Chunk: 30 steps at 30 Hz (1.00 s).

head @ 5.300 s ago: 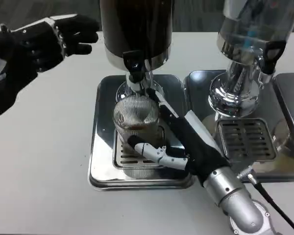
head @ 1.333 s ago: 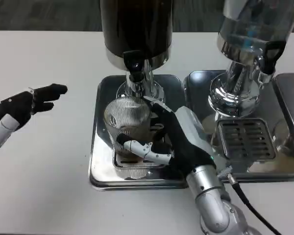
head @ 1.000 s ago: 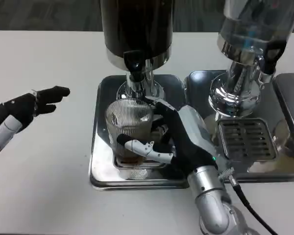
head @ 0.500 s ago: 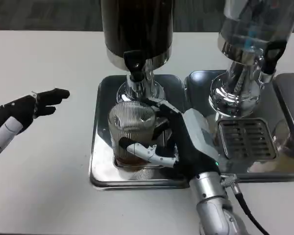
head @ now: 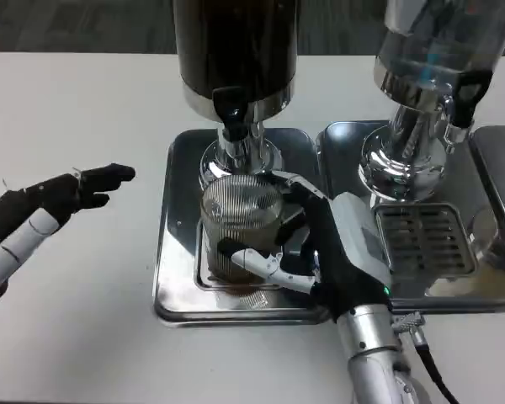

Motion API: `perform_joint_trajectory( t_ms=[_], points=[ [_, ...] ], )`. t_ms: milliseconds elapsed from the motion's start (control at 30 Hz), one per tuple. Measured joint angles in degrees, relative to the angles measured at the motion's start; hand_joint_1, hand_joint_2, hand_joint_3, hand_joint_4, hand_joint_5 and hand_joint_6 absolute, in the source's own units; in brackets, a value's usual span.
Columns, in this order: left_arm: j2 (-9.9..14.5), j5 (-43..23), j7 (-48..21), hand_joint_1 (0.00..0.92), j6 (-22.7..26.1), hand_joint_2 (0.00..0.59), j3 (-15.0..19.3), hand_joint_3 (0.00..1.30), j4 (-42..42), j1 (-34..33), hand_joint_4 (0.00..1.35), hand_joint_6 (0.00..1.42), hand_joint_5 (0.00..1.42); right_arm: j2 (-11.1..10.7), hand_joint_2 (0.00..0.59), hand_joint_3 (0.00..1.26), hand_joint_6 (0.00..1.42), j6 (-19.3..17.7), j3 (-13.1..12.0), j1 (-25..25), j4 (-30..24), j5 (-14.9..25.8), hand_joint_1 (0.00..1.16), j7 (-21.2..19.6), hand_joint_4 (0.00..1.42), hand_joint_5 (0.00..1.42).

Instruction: Grasp the cup under the faucet to collect the drink, then remove the cup.

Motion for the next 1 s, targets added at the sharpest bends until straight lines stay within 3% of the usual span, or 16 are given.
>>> perform_joint_trajectory(
  t_ms=[1000],
  points=[
    [-0.23,1.35,-0.46,0.0,-2.6,0.166,-4.8,0.26,4.31,-3.23,0.14,0.14,0.11,-2.49,0.239,0.45,1.18,0.38,-4.5,4.7,-8.08,-0.03,0.75,-0.42,0.59,0.79]
  ],
)
